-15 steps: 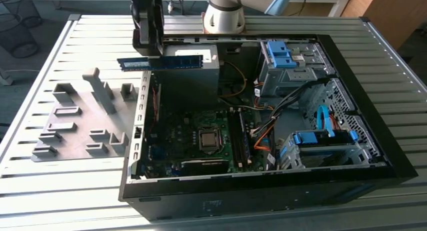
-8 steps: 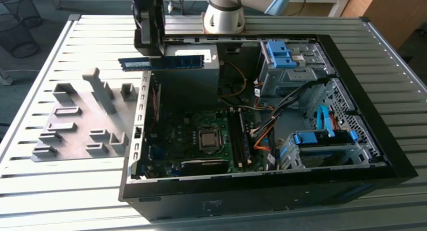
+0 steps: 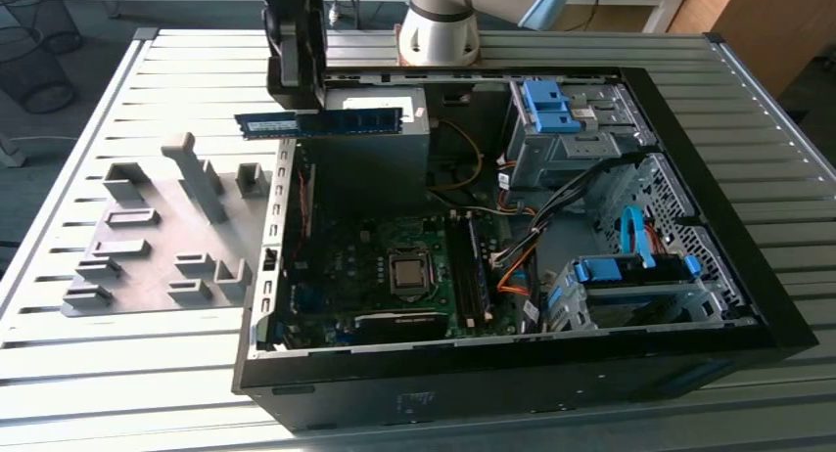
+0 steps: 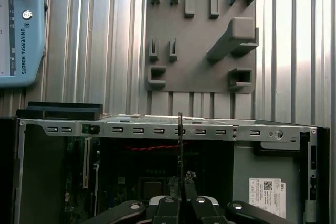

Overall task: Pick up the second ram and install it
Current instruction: 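Pick up the second ram and move it above second insertion slot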

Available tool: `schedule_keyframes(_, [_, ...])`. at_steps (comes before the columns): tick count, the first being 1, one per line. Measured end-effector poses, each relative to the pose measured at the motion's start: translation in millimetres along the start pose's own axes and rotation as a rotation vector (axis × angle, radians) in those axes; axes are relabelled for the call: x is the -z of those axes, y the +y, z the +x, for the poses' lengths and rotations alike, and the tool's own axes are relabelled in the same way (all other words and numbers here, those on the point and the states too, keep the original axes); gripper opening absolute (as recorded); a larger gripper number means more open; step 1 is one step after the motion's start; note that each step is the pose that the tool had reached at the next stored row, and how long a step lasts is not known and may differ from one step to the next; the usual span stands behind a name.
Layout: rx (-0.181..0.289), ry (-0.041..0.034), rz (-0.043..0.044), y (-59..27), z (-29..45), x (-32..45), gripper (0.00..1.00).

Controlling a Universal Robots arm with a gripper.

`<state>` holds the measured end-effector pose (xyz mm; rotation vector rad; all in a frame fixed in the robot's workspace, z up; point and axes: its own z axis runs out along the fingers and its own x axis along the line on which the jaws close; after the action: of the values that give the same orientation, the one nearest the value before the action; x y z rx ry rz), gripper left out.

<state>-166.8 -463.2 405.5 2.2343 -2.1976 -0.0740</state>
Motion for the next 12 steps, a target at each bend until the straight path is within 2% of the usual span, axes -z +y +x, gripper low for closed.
schedule_keyframes(12, [0.0, 0.0, 0.0, -2.9, 0.0, 0.1, 0.14])
